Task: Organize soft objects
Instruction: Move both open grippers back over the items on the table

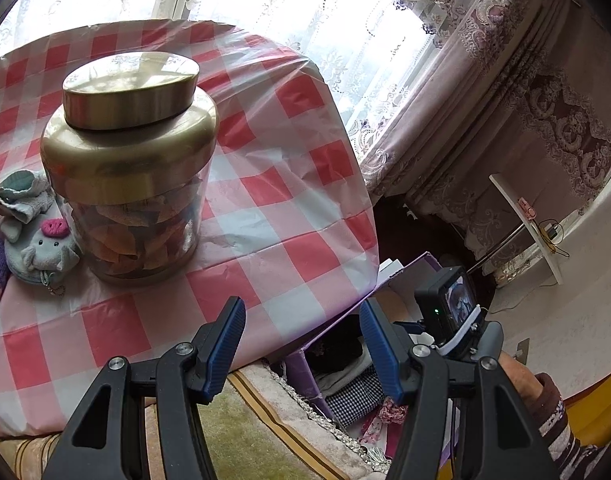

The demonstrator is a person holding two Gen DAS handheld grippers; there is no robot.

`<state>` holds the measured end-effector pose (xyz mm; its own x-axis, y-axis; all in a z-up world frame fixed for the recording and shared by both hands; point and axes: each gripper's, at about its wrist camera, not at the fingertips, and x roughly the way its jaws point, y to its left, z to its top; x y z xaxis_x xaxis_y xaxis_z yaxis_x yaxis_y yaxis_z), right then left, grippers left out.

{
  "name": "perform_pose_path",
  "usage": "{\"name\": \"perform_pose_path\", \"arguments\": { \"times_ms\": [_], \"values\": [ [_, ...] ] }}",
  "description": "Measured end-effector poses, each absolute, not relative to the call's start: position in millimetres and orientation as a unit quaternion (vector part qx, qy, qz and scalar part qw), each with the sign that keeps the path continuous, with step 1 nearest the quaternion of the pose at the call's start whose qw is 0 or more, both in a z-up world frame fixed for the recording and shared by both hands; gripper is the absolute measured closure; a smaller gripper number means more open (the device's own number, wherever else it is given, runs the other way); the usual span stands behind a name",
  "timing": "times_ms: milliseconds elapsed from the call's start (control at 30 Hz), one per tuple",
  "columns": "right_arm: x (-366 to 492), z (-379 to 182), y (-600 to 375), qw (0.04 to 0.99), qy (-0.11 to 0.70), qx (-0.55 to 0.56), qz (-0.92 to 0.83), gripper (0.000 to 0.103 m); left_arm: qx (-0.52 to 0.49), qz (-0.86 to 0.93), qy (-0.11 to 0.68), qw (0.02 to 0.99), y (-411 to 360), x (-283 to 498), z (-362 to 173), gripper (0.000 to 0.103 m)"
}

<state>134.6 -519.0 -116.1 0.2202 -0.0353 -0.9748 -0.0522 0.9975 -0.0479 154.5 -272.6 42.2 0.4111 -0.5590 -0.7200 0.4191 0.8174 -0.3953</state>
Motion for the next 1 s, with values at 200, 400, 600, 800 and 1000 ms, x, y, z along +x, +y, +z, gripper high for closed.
{"name": "perform_pose_path", "arguments": {
  "times_ms": [200, 400, 600, 800, 1000],
  "values": [
    [148, -143, -500, 0.791, 0.609, -0.064, 0.001, 0.035, -0.081, -0.29, 0.459, 0.836, -270, 157, 39, 0.042],
    [133, -128, -484, 0.794, 0.604, -0.067, 0.006, 0.034, -0.088, -0.288, 0.462, 0.834, -267, 160, 36, 0.042],
    [97, -91, -502, 0.796, 0.601, -0.068, -0.038, 0.018, -0.093, -0.275, 0.452, 0.843, -252, 161, 43, 0.042],
    [65, -43, -514, 0.807, 0.587, -0.035, -0.057, 0.018, -0.094, -0.255, 0.438, 0.857, -222, 159, 52, 0.042],
    [58, 2, -513, 0.832, 0.554, -0.006, -0.033, 0.018, -0.117, -0.186, 0.433, 0.874, -158, 164, 48, 0.042]
  ]
}}
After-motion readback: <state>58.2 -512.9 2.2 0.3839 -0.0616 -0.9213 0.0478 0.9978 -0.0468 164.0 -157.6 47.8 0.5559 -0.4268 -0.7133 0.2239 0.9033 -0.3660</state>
